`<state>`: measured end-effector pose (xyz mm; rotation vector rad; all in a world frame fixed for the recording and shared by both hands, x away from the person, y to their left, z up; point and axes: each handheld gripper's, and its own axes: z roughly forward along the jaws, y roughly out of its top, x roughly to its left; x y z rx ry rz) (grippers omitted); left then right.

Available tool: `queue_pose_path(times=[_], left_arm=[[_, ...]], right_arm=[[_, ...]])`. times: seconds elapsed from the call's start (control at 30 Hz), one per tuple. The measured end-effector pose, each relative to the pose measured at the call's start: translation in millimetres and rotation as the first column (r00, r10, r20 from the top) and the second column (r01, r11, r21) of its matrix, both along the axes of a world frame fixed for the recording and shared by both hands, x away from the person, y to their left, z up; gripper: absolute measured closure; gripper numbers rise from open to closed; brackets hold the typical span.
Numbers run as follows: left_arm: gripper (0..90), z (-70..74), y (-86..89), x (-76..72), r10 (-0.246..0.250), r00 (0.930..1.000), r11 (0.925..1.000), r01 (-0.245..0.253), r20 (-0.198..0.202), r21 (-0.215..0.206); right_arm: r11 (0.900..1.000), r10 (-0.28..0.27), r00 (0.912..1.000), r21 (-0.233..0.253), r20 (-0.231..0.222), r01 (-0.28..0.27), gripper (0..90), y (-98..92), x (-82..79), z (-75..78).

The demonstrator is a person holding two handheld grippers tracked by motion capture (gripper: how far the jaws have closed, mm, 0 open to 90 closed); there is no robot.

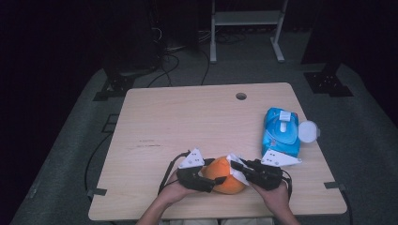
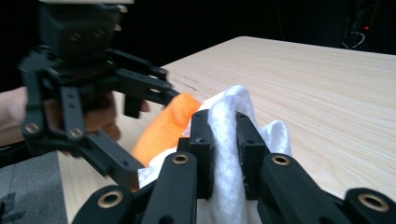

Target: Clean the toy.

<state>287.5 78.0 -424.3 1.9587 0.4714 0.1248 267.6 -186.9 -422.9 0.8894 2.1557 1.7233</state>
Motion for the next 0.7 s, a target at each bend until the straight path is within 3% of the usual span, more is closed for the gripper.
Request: queue_pose_path(times=[0.1, 0.23, 0.33, 0.4, 0.47, 0.53, 0.57, 0.7], left_arm=[[31.3, 9.2, 2.6, -2.9, 0.003, 0.9996, 0.9999, -0.004, 0.028, 0.012], [30.9, 13.3, 1.2, -6.4, 0.017, 0.9992, 0.9997, -0.018, 0.036, 0.019], [24.6, 9.3, 2.0, -3.9, 0.026, 0.9989, 0.9996, -0.026, 0.038, 0.011], [18.8, 8.2, 3.9, -0.9, 0.026, 0.9991, 0.9997, -0.026, 0.032, 0.000], [14.8, 4.8, 9.4, 4.5, 0.036, 0.9994, 0.9993, -0.036, -0.005, -0.012], [12.1, -0.1, 11.8, 7.4, 0.035, 0.9990, 0.9994, -0.036, -0.028, -0.004], [13.3, -2.3, 12.7, 8.5, 0.021, 0.9988, 0.9998, -0.021, -0.043, 0.002], [31.2, 1.0, 8.9, 4.7, -0.002, 0.9997, 0.9999, 0.002, -0.023, -0.012]], right_arm=[[1.000, -0.014, 0.9997, -0.012, 0.021, 0.014, 79.7, 1.2, -4.7, 5.5], [0.999, 0.029, 0.9983, 0.035, 0.051, -0.031, 79.7, 9.2, -15.3, 13.7], [1.000, 0.019, 0.9995, 0.024, 0.027, -0.019, 79.8, 6.9, -10.4, 7.6], [1.000, 0.004, 0.9999, 0.010, 0.012, -0.004, 79.8, 3.9, -6.4, 2.1], [0.999, -0.013, 0.9998, 0.030, -0.017, 0.013, 79.7, -1.5, -2.1, -2.2], [0.999, -0.015, 0.9998, 0.034, -0.014, 0.015, 79.7, -3.1, -2.2, 0.5], [0.999, -0.008, 0.9999, 0.046, -0.008, 0.008, 79.7, -2.4, -4.5, 2.9], [0.998, 0.066, 0.9955, 0.020, 0.068, -0.068, 79.7, 14.2, -19.2, 14.5]])
